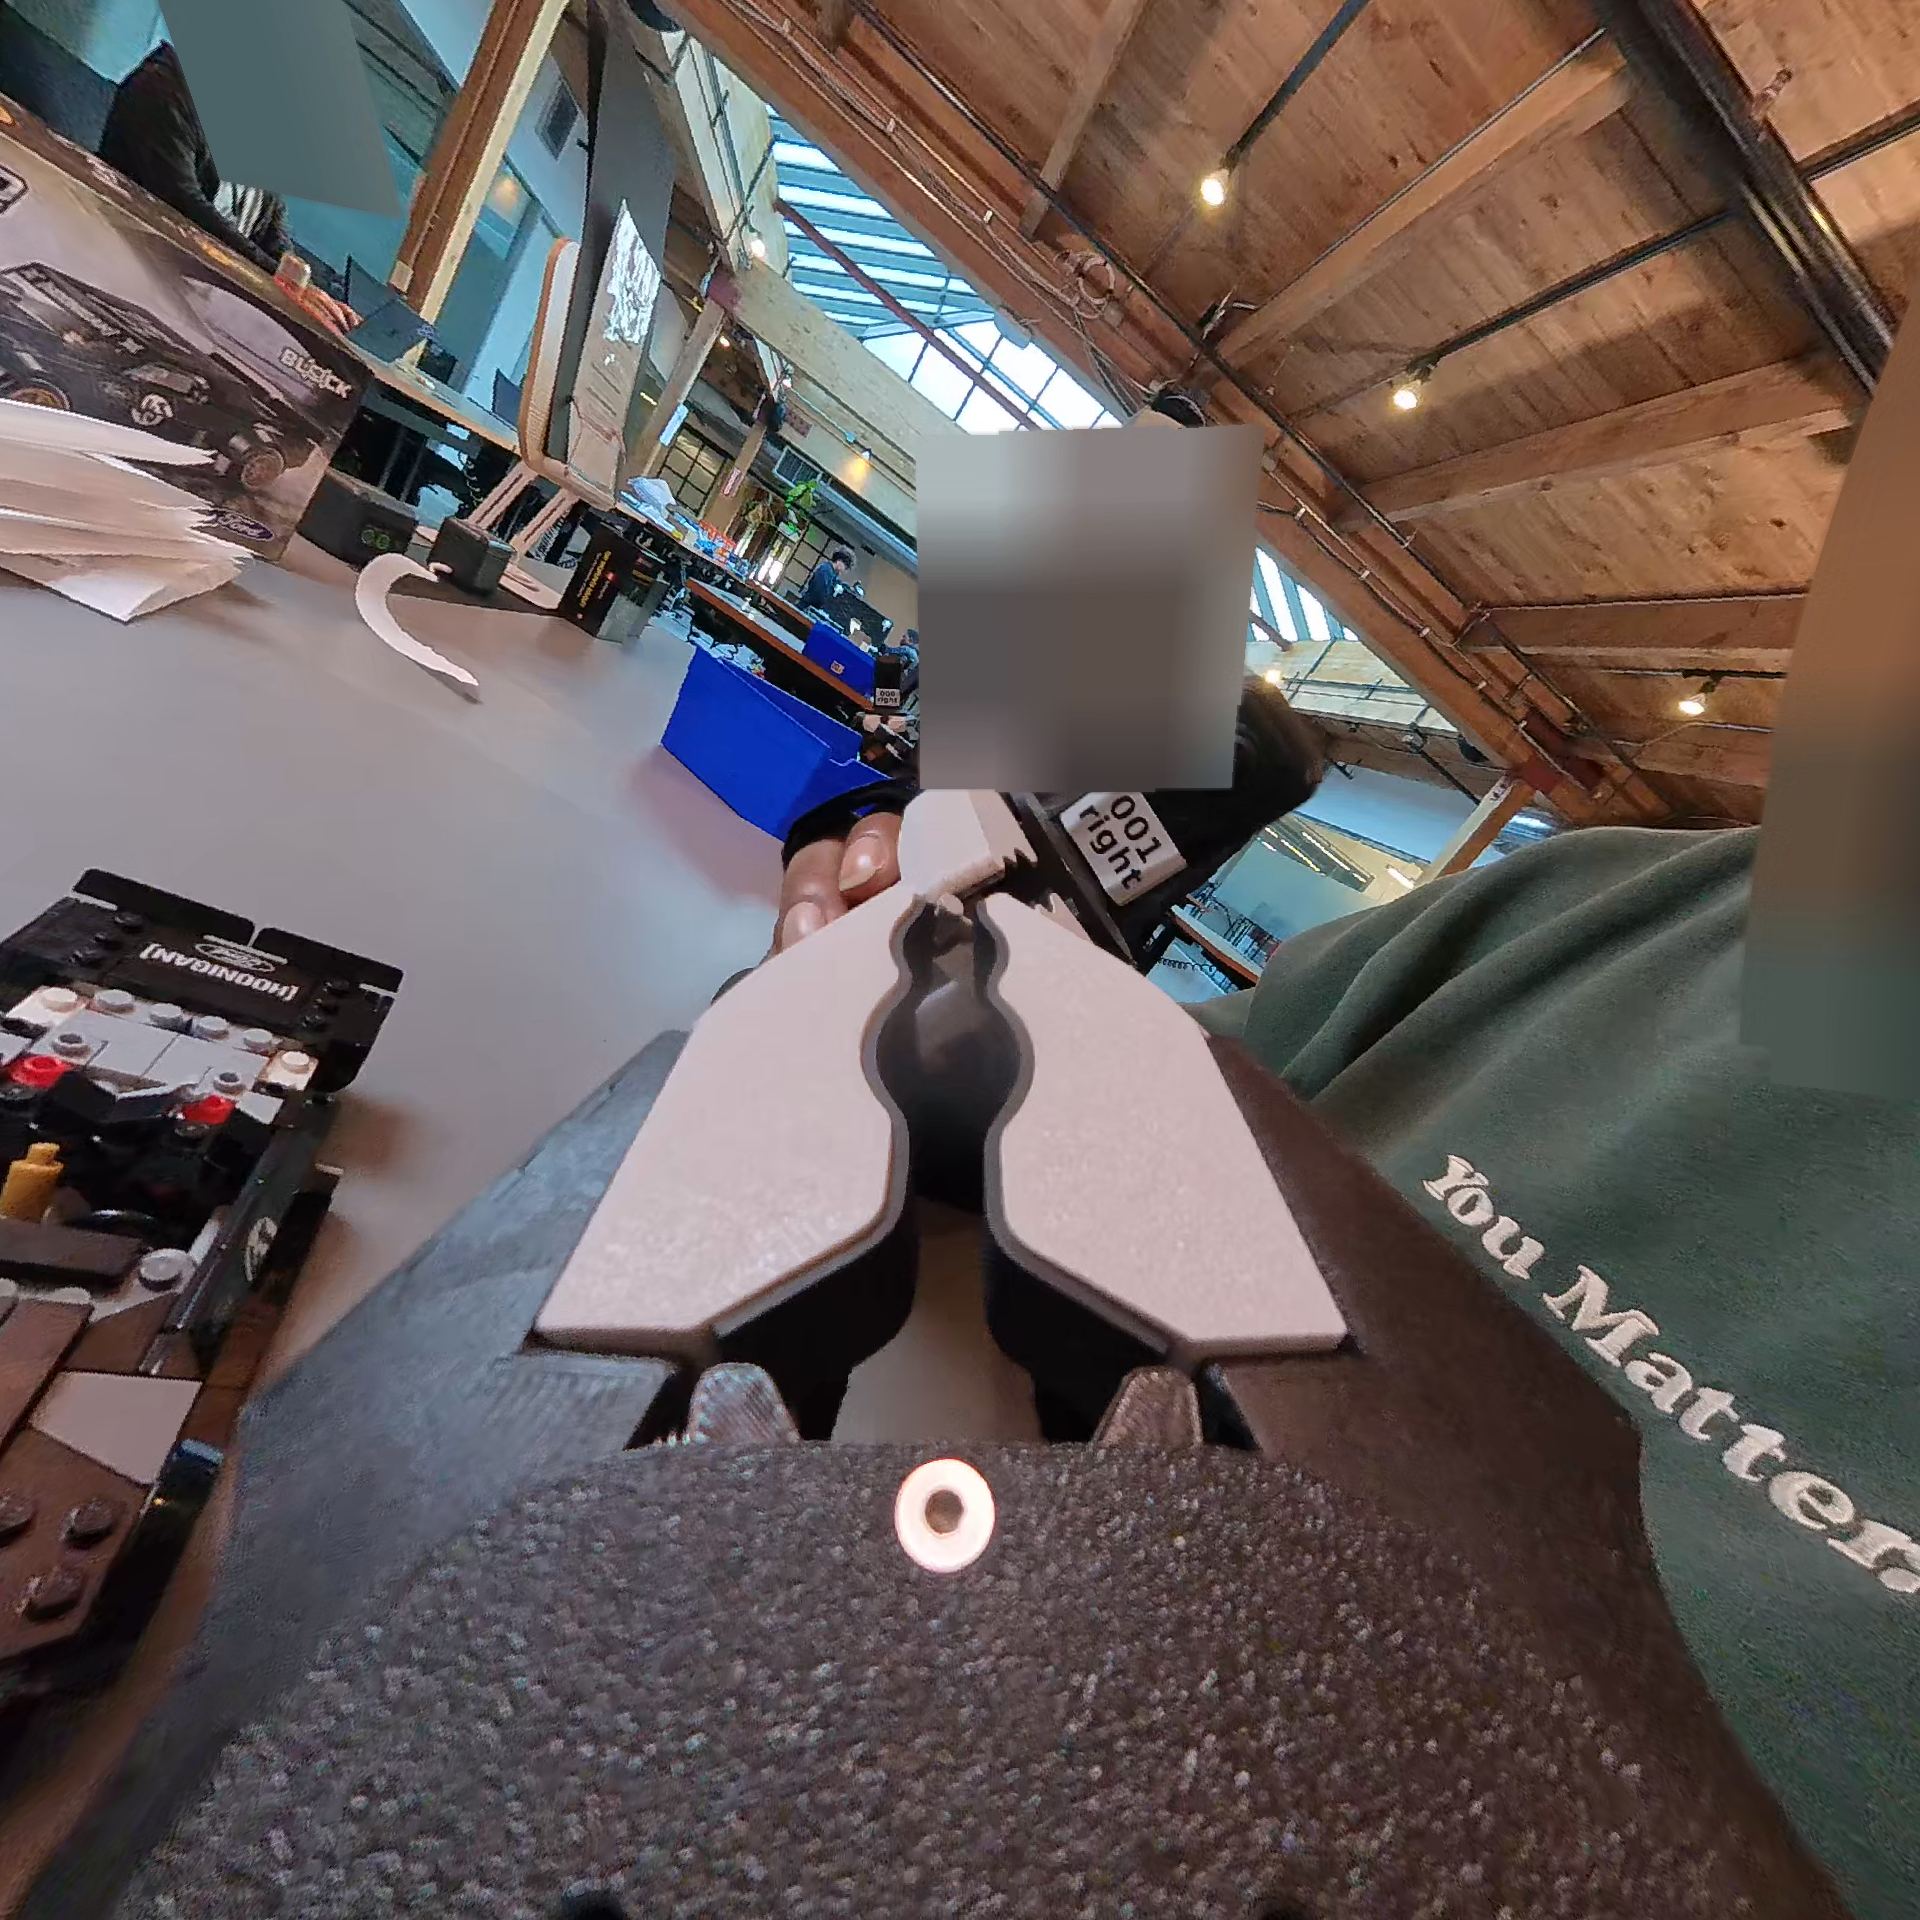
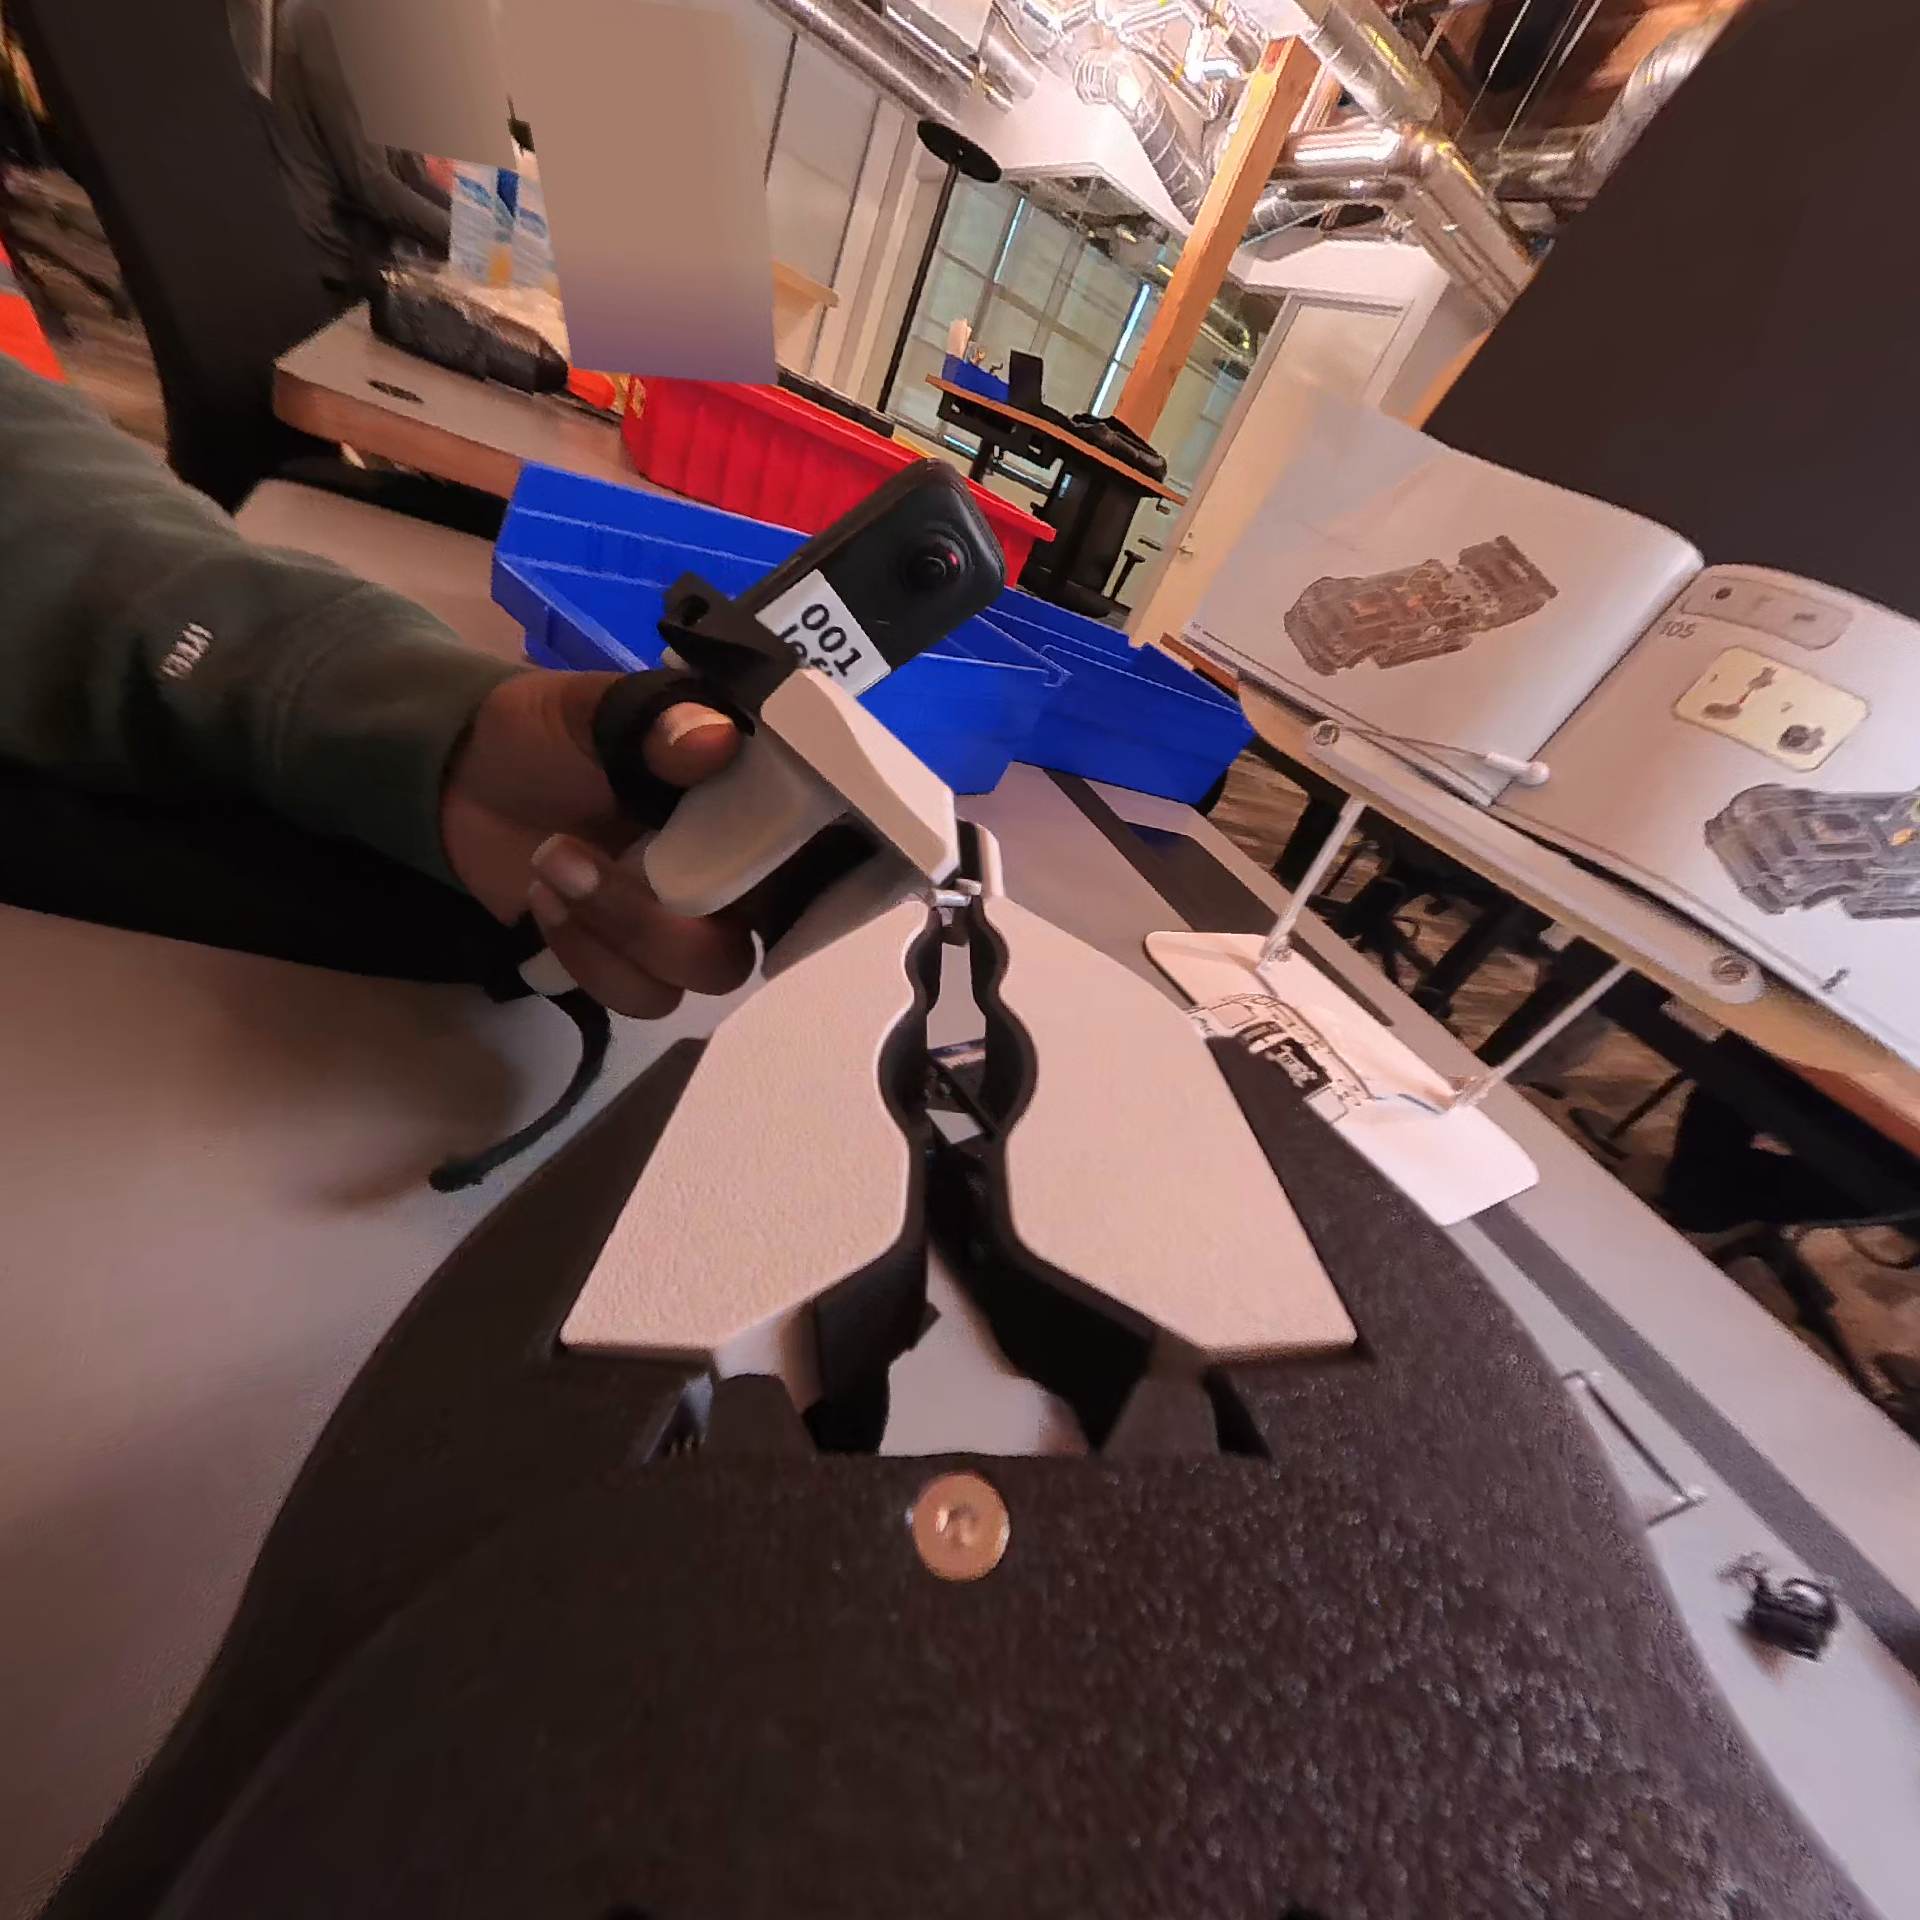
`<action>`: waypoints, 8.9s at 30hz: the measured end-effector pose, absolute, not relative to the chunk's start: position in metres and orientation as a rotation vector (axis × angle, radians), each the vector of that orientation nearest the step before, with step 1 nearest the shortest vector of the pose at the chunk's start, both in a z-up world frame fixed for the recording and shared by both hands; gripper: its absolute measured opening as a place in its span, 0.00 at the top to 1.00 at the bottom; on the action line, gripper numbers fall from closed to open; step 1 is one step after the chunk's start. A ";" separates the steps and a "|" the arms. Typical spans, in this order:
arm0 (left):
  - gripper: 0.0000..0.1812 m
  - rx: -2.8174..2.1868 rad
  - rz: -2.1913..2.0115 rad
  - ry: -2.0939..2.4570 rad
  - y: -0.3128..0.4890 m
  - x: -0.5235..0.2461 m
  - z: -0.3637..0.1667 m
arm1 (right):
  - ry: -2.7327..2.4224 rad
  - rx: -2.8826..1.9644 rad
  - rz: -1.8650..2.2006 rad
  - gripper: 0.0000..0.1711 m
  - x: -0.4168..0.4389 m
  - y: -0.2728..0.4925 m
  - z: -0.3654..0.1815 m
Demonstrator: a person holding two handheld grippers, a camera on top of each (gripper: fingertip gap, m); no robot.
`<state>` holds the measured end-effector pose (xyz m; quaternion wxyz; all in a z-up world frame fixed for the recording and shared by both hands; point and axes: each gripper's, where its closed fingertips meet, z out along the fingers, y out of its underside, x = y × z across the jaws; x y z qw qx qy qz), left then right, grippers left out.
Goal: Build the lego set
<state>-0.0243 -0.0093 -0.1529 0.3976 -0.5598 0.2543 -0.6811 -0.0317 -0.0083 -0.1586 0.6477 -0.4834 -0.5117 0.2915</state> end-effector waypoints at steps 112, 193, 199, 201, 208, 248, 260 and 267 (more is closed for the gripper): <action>0.89 -1.992 -0.804 1.659 -0.044 -0.043 -0.295 | -1.432 -1.920 0.854 0.98 -0.019 -0.020 -0.259; 0.95 -1.867 -0.724 1.630 -0.028 -0.015 -0.296 | -1.670 -2.307 0.460 0.98 -0.014 -0.018 -0.294; 0.92 -1.844 -0.746 1.594 -0.030 -0.017 -0.294 | -1.477 -2.267 0.555 0.97 -0.015 -0.018 -0.294; 0.92 -1.835 -0.712 1.597 -0.030 -0.017 -0.295 | -1.438 -2.235 0.538 0.92 -0.014 -0.019 -0.295; 0.92 -1.820 -0.668 1.597 -0.028 -0.016 -0.296 | -1.329 -2.194 0.591 0.87 -0.008 -0.023 -0.288; 0.86 -1.798 -0.706 1.643 -0.029 -0.028 -0.292 | -1.487 -2.000 0.570 0.90 0.004 0.005 -0.280; 0.86 -1.815 -0.677 1.608 -0.020 -0.032 -0.295 | -1.547 -2.074 0.557 0.90 -0.023 0.037 -0.293; 0.87 -1.826 -0.648 1.572 -0.011 -0.036 -0.294 | -1.576 -2.061 0.556 0.93 -0.025 0.036 -0.292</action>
